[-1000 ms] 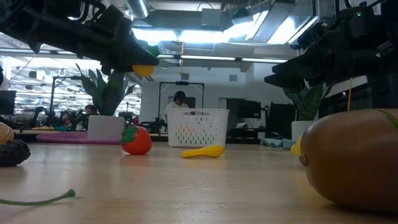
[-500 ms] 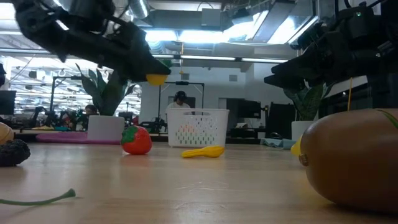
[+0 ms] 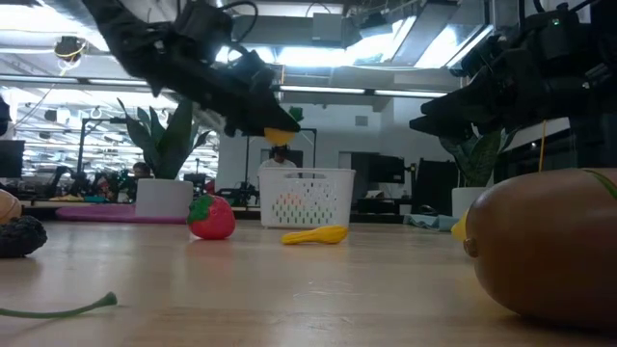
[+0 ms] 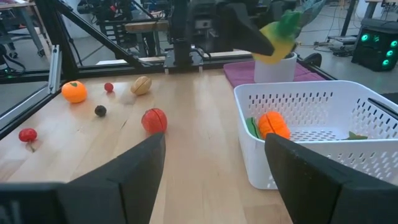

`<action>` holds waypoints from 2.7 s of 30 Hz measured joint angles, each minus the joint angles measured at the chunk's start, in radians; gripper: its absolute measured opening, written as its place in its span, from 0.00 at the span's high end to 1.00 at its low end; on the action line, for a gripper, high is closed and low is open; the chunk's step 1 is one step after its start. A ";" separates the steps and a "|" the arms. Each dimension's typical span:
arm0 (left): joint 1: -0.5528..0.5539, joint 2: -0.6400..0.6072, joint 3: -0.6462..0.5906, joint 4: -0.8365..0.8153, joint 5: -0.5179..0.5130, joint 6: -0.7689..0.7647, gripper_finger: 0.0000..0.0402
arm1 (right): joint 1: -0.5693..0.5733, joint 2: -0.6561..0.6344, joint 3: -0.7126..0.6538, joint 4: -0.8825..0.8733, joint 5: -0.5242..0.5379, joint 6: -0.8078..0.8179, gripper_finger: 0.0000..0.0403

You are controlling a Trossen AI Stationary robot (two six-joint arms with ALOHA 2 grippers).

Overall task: Pick and placing Produce into tupperware
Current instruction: Put the yellow pineapple into the white bin

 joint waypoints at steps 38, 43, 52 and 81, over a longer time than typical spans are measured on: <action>0.076 0.028 0.363 -0.715 0.195 0.019 0.58 | 0.000 0.000 0.000 -0.030 -0.004 0.003 0.31; 0.076 0.028 0.366 -0.713 0.195 0.023 0.58 | 0.000 0.000 0.000 -0.035 -0.004 0.003 0.31; 0.105 0.053 0.364 -0.677 0.194 0.031 0.58 | 0.000 0.000 0.000 -0.040 -0.004 0.003 0.31; 0.204 0.326 0.487 -0.647 0.288 0.116 0.58 | 0.000 0.007 -0.001 -0.064 0.000 0.000 0.31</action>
